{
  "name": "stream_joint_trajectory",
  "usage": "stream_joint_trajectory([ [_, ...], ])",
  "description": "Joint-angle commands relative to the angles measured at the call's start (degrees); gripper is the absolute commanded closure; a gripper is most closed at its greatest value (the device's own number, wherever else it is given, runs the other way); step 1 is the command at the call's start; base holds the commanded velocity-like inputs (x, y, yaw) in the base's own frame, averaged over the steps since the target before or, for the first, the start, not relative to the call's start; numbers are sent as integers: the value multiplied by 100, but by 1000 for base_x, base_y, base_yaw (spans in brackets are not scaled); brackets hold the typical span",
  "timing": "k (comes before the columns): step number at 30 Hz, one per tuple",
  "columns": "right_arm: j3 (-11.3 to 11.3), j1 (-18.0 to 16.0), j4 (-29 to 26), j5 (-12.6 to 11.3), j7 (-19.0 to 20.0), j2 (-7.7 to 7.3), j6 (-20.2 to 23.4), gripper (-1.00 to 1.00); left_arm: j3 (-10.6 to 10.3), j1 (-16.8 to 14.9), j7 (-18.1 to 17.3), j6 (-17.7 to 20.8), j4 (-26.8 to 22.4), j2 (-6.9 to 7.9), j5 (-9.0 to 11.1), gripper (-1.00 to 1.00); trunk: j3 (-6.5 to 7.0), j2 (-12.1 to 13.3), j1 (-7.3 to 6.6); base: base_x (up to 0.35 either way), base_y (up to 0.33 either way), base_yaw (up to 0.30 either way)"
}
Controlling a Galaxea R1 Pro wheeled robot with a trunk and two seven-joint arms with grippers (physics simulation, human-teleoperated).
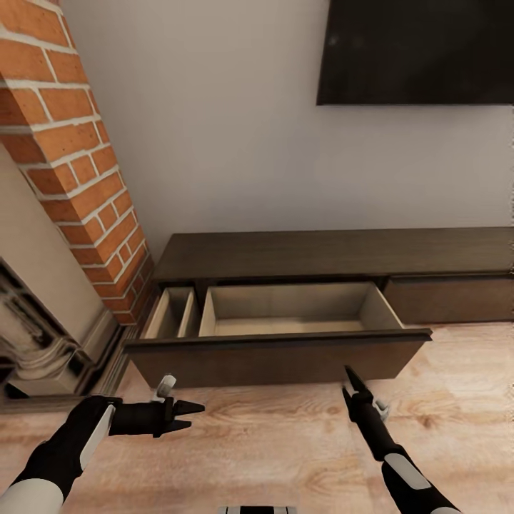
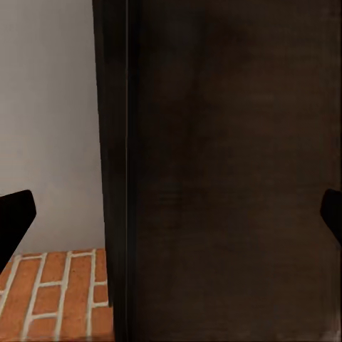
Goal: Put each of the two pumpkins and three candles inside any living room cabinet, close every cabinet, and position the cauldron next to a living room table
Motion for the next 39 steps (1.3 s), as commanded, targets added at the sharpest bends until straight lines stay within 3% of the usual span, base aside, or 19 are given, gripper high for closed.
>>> stream_joint_trajectory([
  [1,8,0,-3,4,-55,-1,36,-100,0,0,0,0,0,0,0,-100,0,0,0,-283,0,0],
  [3,32,0,-15,18,-312,-3,311,-100,-1,0,0,0,0,0,-6,-100,0,0,0,-265,0,0],
  [6,114,-24,-52,50,-840,-29,1274,-100,-8,0,13,0,0,0,-22,-100,0,0,0,-147,0,0],
  [9,139,-49,-77,93,-1226,-57,1953,-100,-10,0,33,0,0,0,-24,-100,0,0,0,-49,0,0],
  [13,143,-66,-94,111,-1622,-38,2560,-100,6,0,48,0,0,5,-17,-100,36,80,-44,-14,0,0],
  [21,124,-20,-90,102,-1935,-134,3121,-100,-14,0,91,-7,0,-11,-119,-100,179,401,-220,-2,0,0],
  [26,137,78,-35,103,-1938,-519,3419,-100,-14,0,352,-16,4,-12,-628,-100,269,602,-330,0,0,0],
  [29,141,239,-53,98,-1917,-626,3524,-100,-6,0,577,-17,18,-28,-867,-100,323,722,-395,0,0,0],
  [36,132,326,-48,98,-1876,-663,3547,-100,19,0,1367,-26,259,-129,-1024,-100,449,1003,-549,0,0,0],
  [39,130,331,-33,102,-1880,-676,3547,-100,23,0,1494,-21,288,-141,-1035,-100,503,1123,-615,0,0,0],
])
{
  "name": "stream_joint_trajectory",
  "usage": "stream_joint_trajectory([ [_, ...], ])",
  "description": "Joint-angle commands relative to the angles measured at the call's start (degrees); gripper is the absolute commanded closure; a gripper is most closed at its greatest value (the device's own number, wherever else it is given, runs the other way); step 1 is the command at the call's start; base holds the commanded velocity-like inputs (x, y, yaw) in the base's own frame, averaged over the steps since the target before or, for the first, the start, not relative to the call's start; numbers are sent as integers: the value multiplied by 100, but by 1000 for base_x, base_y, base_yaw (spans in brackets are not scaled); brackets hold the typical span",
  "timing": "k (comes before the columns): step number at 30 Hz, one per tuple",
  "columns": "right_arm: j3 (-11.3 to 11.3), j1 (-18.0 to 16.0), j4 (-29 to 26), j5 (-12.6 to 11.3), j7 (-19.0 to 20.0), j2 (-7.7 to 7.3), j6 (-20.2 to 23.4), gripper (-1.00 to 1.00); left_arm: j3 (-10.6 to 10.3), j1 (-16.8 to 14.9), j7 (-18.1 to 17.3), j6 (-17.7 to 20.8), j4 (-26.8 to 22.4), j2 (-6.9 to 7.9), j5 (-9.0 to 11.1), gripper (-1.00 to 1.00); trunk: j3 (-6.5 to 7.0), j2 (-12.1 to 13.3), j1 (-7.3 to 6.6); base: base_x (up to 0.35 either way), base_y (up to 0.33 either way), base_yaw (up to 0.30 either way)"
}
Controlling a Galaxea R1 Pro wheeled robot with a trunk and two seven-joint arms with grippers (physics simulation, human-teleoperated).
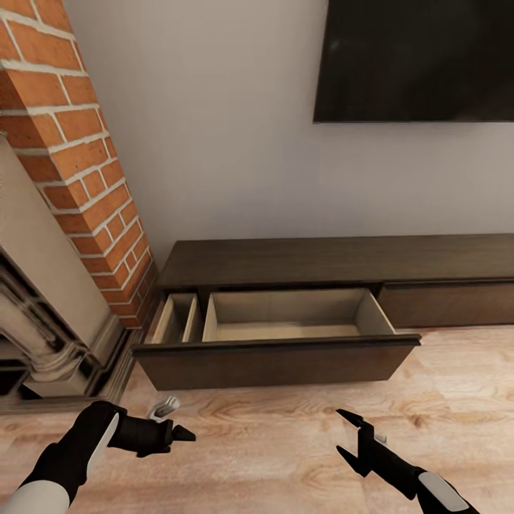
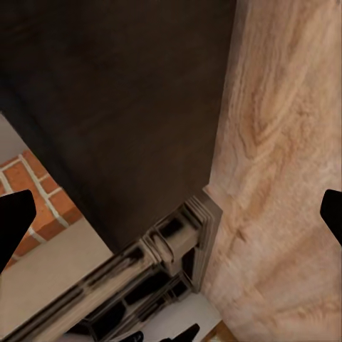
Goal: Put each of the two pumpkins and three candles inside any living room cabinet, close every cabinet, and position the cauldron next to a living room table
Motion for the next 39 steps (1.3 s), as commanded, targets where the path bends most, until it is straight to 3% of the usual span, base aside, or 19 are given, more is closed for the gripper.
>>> stream_joint_trajectory([
  [1,5,2,1,7,-8,-5,1,-100,0,0,36,1,7,-3,-6,-100,18,42,-23,0,0,0],
  [22,29,4,-20,17,-32,37,-23,-100,-7,0,115,-4,20,-44,-23,-100,395,884,-484,0,0,0],
  [33,20,7,-29,24,-95,247,-169,-100,-14,0,115,0,20,-44,-23,-100,593,1325,-725,-211,0,0],
  [37,26,73,52,55,-438,243,-175,-100,-16,0,115,-1,20,-51,-26,-100,665,1485,-813,-309,0,0],
  [39,25,128,78,85,-974,222,-155,-100,-16,0,119,-1,20,-47,-24,-100,701,1566,-857,-313,0,0],
])
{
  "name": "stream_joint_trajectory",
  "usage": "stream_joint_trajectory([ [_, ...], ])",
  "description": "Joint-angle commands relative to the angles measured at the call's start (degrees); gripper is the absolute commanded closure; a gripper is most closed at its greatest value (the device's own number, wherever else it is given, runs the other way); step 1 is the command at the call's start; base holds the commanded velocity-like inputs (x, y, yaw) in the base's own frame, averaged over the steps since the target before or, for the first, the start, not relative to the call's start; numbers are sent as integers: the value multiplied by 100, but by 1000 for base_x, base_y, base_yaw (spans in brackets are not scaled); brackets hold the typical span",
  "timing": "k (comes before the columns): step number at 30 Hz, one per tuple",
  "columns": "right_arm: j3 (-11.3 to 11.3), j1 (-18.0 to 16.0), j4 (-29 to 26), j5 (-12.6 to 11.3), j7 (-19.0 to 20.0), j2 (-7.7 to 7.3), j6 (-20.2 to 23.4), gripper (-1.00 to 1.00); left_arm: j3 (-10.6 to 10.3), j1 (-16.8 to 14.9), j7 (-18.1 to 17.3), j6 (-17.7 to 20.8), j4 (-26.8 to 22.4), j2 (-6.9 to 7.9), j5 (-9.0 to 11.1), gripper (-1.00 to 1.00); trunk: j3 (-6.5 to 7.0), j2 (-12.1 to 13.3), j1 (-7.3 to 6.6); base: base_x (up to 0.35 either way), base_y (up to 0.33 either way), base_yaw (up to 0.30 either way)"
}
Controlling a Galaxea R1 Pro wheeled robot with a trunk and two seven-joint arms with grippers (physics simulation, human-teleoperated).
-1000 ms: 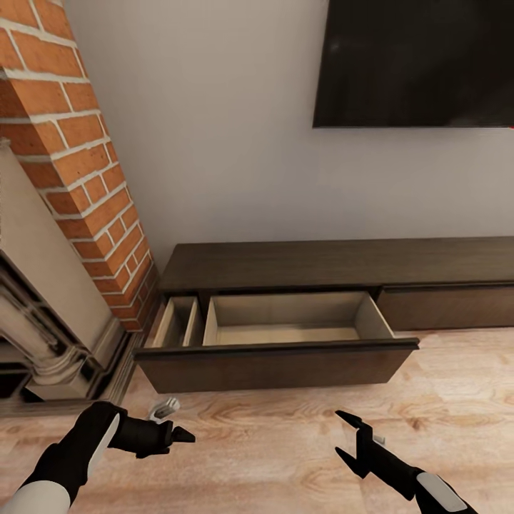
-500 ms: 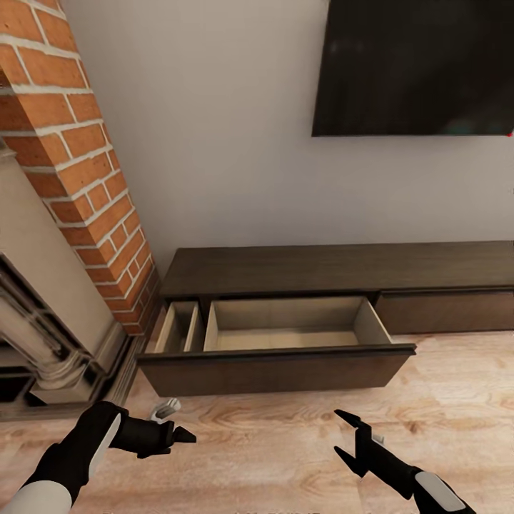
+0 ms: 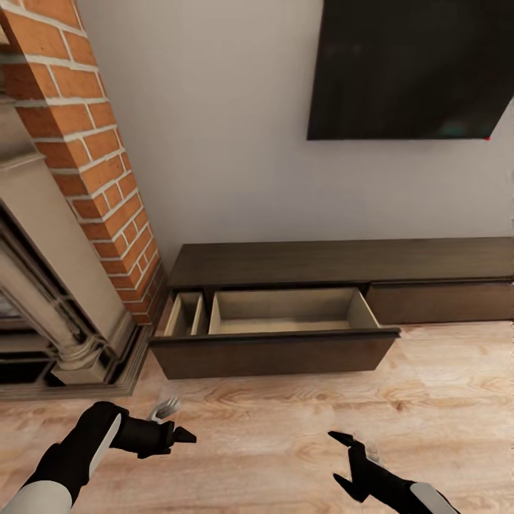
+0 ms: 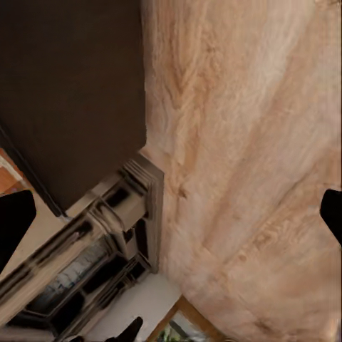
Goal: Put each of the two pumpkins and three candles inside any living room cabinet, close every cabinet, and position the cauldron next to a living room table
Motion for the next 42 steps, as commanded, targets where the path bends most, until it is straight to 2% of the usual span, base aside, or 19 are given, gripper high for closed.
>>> stream_joint_trajectory([
  [1,-3,16,11,-2,-285,-4,8,-100,0,0,2,0,0,1,-2,-100,19,42,-23,-313,0,0],
  [2,-8,25,19,-8,-521,-4,4,-100,0,0,3,1,0,2,-1,-100,37,82,-45,-314,0,0],
  [6,-59,38,169,-38,-895,32,-161,-100,0,0,11,0,0,3,-3,-100,108,242,-132,-265,0,0],
  [14,-68,40,233,-44,-942,40,-293,-100,0,0,12,-2,0,3,-2,-100,252,563,-308,-163,0,0],
  [16,-25,41,305,-8,-1009,59,-871,-100,5,0,372,-5,0,-2,-1,-100,288,643,-352,-70,0,0],
  [18,4,42,323,9,-1033,63,-1069,-100,9,0,551,-5,0,-3,1,-100,324,723,-396,-39,0,0],
  [19,107,42,337,69,-1078,67,-1287,-100,13,0,820,-7,0,-4,4,-100,342,763,-418,-18,0,0],
  [22,371,42,337,242,-1270,77,-1535,-100,19,0,1183,-34,0,-13,8,-100,396,884,-484,-10,0,0],
  [24,630,43,334,412,-1722,103,-1907,-100,23,0,1543,-93,0,-73,10,-100,432,964,-528,-4,0,0],
  [25,676,43,328,437,-1878,118,-2012,-100,24,0,1636,-104,0,-93,10,-100,449,1004,-550,-2,0,0],
  [26,744,43,312,474,-2201,159,-2193,-100,25,0,1833,-124,0,-134,9,-100,467,1044,-572,-2,0,0],
  [29,839,43,279,535,-2939,297,-2462,-100,26,0,2358,-185,9,-250,13,-100,521,1165,-638,0,0,0],
  [32,884,43,216,589,-3327,413,-2584,-100,35,0,2867,-352,26,-408,19,-100,575,1285,-704,0,0,0],
  [36,907,43,187,835,-3461,463,-2921,-100,33,0,3483,-630,180,-603,41,-100,629,1405,-769,0,0,0],
  [42,895,43,182,1118,-3485,443,-3153,-100,27,0,3805,-744,408,-823,21,-100,629,1405,-769,0,0,-54],
])
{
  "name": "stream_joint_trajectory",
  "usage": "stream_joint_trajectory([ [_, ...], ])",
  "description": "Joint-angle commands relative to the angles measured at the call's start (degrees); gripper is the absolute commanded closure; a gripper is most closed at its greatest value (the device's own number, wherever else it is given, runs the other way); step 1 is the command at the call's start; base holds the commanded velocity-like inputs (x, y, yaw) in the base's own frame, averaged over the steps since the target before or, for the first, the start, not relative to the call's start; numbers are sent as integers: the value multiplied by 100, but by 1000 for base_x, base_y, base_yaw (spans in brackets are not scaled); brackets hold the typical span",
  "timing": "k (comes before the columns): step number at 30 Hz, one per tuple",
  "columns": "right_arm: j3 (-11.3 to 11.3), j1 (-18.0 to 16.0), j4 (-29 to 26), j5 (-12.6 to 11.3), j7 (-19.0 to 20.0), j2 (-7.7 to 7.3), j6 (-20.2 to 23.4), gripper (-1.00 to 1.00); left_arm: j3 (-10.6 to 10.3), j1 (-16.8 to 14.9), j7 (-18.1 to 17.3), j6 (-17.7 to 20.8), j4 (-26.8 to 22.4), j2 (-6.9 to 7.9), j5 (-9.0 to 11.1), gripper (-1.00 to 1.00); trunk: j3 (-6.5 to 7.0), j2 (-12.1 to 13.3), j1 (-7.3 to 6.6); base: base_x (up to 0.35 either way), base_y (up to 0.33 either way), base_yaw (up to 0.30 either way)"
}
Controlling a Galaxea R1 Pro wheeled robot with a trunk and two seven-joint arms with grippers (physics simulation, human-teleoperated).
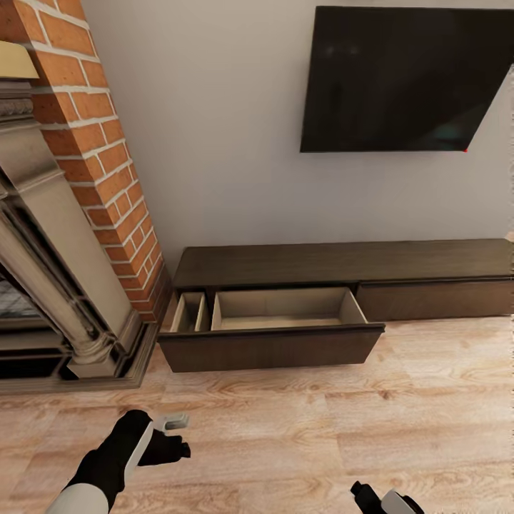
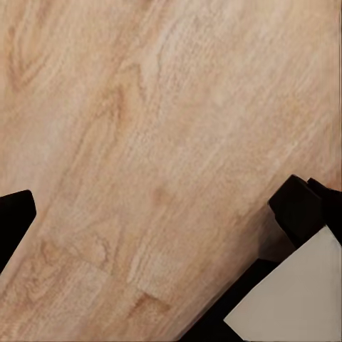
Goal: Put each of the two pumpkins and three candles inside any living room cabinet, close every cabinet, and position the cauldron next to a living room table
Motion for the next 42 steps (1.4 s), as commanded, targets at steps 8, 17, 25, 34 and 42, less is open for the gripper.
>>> stream_joint_trajectory([
  [8,18,0,-2,59,6,-2,-59,-100,-12,0,49,-38,38,-59,-10,-100,0,0,0,0,0,-250],
  [17,26,0,-2,69,6,-10,-60,-100,-22,0,45,-50,41,-63,-5,-100,0,0,0,-4,0,-285],
  [25,27,0,-2,72,6,-44,-62,-100,-27,0,44,-53,41,-71,-5,-100,0,0,0,-72,0,-287],
  [34,23,0,-1,72,6,-58,-64,-100,-28,0,43,-54,41,-85,-5,-100,0,0,0,-7,0,-288],
  [42,23,0,6,72,6,-63,-64,-100,-31,0,41,-54,41,-96,-5,-100,0,0,0,0,0,-287],
])
